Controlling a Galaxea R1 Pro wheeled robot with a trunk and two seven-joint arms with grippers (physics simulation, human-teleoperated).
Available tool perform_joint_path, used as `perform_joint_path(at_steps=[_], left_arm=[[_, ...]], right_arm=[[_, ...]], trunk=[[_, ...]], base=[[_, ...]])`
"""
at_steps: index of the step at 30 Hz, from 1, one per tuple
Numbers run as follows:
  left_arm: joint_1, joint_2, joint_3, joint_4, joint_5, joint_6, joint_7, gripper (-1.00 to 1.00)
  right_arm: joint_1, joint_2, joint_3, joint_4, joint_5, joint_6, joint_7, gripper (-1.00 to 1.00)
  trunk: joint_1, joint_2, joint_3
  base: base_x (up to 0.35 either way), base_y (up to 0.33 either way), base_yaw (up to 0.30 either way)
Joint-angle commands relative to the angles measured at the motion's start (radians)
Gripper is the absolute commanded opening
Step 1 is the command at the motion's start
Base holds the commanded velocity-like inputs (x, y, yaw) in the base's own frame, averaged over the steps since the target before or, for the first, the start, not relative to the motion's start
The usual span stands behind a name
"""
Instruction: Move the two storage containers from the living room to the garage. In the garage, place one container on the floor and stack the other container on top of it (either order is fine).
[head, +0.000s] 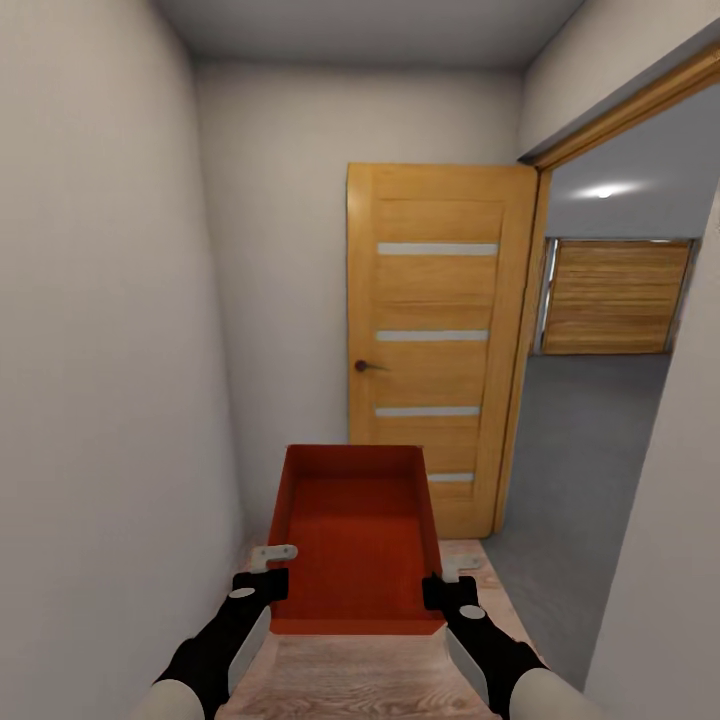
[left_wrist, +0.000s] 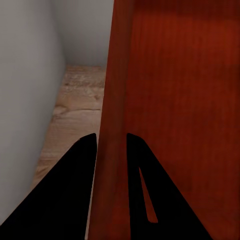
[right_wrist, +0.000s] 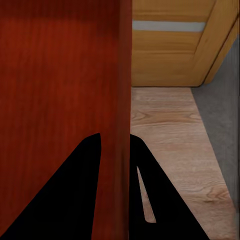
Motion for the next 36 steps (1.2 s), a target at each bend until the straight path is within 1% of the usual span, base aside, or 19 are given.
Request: perform_joint_path(at_steps=[1, 7, 9, 36], left_arm=[[0.000, 0.070, 0.067, -0.002, -0.001, 0.008, 0.033, -1.00], [0.000, 0.070, 0.067, -0.005, -0.001, 0.008, 0.036, -1.00], [0.000, 0.070, 0.067, -0.005, -0.001, 0.008, 0.036, -1.00], [0.000, 0.068, 0.067, -0.008, -0.003, 0.008, 0.036, -1.00]], right_arm=[[-0.002, 0.000, -0.007, -0.014, -0.003, -0.002, -0.003, -1.00], [-0.002, 0.000, -0.008, -0.014, -0.003, -0.002, -0.003, -1.00], [-0.002, 0.000, -0.008, -0.014, -0.003, -0.002, -0.003, -1.00], [-0.002, 0.000, -0.008, -0.014, -0.003, -0.002, -0.003, -1.00]], trunk=[[0.001, -0.001, -0.002], [0.001, -0.001, -0.002], [0.001, -0.001, -0.002], [0.001, -0.001, -0.002]], base=[[0.323, 0.025, -0.244], [0.323, 0.059, -0.271], [0.155, 0.028, -0.281], [0.008, 0.001, -0.284]])
